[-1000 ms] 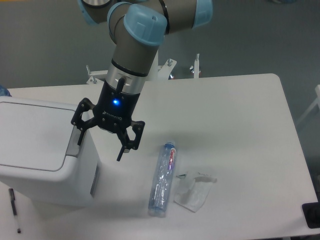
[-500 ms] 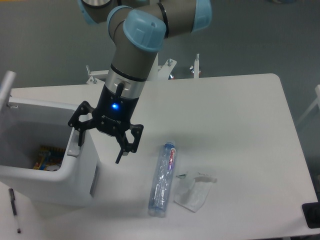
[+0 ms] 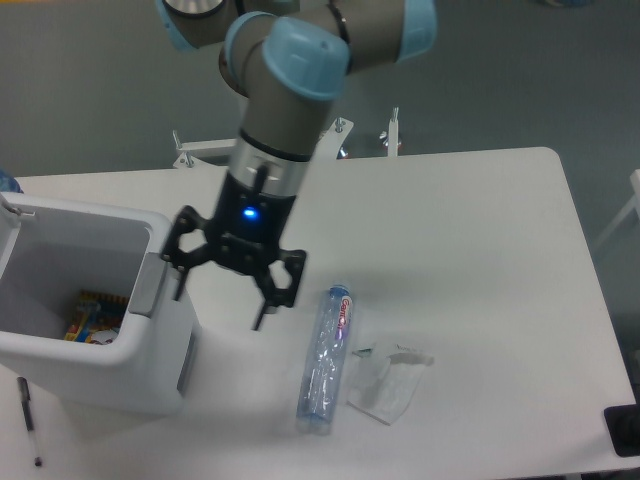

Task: Open the trash can

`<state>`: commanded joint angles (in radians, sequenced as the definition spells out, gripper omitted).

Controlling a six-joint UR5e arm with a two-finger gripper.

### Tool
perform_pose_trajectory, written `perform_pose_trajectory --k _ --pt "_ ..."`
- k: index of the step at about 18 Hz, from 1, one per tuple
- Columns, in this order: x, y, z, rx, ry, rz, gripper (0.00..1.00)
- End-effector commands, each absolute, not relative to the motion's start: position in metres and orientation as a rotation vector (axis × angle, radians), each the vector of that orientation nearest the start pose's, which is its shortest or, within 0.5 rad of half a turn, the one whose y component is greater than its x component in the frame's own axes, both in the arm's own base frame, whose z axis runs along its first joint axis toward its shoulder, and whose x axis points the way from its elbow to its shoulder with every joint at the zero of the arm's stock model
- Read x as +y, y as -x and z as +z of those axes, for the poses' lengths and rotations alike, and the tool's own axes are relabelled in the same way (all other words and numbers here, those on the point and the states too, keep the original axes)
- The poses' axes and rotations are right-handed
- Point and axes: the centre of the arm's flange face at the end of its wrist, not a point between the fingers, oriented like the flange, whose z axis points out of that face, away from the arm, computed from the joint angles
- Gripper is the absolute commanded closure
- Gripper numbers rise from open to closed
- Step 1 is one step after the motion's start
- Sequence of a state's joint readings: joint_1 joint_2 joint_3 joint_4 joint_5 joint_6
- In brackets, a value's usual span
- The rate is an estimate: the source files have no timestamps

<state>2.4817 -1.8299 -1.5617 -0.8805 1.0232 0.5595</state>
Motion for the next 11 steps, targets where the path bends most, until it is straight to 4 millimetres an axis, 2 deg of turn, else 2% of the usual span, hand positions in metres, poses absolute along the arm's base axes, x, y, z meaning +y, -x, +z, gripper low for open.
perform_pose_trajectory --k 2,3,5,7,9,11 --pt "0.515 0.405 0.429 -0.251 2.455 -0.106 0.00" --pt "0.504 0.428 0.422 -0.251 2.479 -0.061 0.00" --pt "0.486 0.462 0.408 -0.218 2.612 0.120 0.00" --pt "0.476 0.480 0.393 -0.145 2.767 0.258 0.00" --pt "0.480 0.492 0.380 -0.039 2.857 0.235 0.00" --pt "0.475 0.505 0.372 0.081 3.005 0.206 0.00"
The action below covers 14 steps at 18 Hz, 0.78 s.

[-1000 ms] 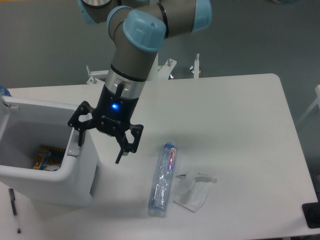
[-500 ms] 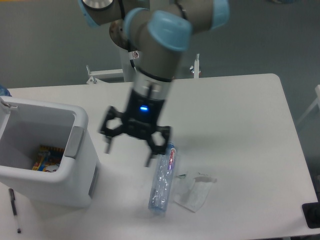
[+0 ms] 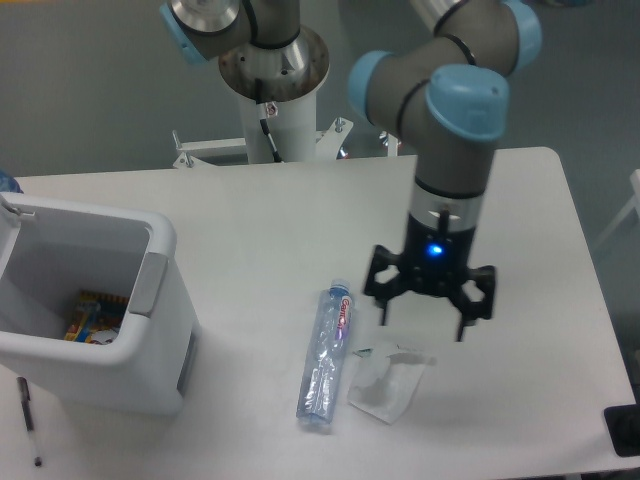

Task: Open the trash can

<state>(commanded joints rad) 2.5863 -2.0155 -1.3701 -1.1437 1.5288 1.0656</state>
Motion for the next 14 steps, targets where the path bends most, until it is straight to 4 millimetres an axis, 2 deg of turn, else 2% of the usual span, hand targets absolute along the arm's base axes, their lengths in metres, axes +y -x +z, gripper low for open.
perform_pose_trajectory --k 2,8,14 --pt "0.470 0.512 0.364 0.155 3.105 0.159 0.00" --pt "0.474 0.502 0.350 0.193 3.123 0.120 0.00" --pt "0.474 0.503 0.342 0.176 3.124 0.123 0.00"
